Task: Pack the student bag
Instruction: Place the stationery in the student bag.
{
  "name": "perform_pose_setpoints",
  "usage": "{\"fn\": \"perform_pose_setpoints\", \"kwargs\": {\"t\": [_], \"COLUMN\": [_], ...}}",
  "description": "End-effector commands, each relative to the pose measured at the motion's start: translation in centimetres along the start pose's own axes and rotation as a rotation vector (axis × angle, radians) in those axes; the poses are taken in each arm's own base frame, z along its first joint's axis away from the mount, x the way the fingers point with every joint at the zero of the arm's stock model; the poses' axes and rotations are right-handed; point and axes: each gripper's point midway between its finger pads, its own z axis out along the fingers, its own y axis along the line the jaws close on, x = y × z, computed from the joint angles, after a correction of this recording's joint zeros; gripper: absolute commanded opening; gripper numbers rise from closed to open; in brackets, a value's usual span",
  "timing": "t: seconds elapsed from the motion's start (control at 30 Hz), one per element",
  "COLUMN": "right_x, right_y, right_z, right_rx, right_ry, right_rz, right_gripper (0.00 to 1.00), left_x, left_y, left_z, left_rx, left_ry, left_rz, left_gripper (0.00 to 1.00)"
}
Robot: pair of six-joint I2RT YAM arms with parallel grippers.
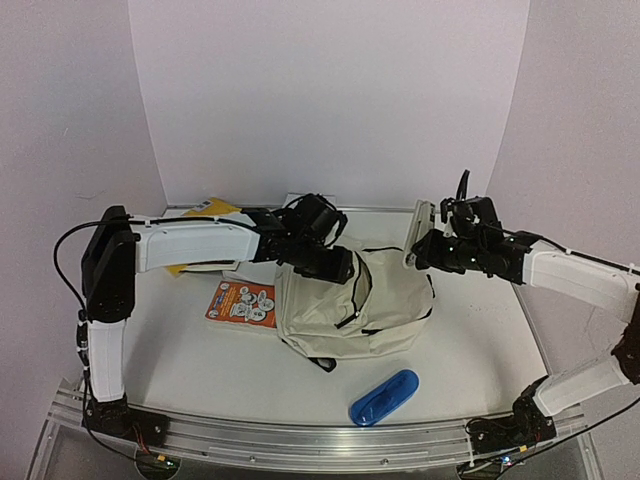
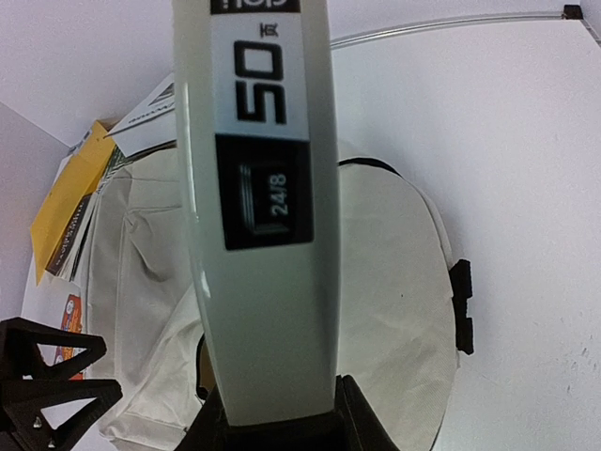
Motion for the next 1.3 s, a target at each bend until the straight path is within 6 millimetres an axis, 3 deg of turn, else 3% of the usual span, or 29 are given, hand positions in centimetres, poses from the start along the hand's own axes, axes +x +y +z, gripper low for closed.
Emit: {"fn": "perform_pose_setpoints", "kwargs": {"t": [0.0,0.2,0.4,1.03,1.2,1.27], "right_x": [-2.3,-2.2,-1.7,-1.1,-1.1,-1.3], "right_y": [0.8,0.9,1.0,0.8,1.0,1.0], "right_z": [-1.3,-1.4,-1.3,-1.2,-1.4,-1.5], "right_rx": [-0.028,-0.035,-0.045,-0.049,-0.058,-0.059], "right_ry": [-0.098,-0.096,-0.079,-0.063,-0.063,-0.067], "right_rz": [0.016,0.016,0.022,0.026,0.024,0.026], "right_gripper": [0.0,0.0,0.0,0.0,0.0,0.0], "left_x": [-0.6,-0.4,0.2,0.7,1.3,1.6], "left_y": [-1.7,-1.8,0.1,2.2,2.4,2.5], "left_z": [1.8,4.4,6.5,8.6,9.4,9.7], "left_rx": [0.05,0.042,-0.081,-0.333,-0.334,-0.335], "left_ry": [0.018,0.039,0.033,0.017,0.04,0.051], "left_rz": [0.01,0.008,0.055,0.174,0.186,0.189], "left_gripper": [0.55,0.5,0.47,0.41,0.32,0.22]}}
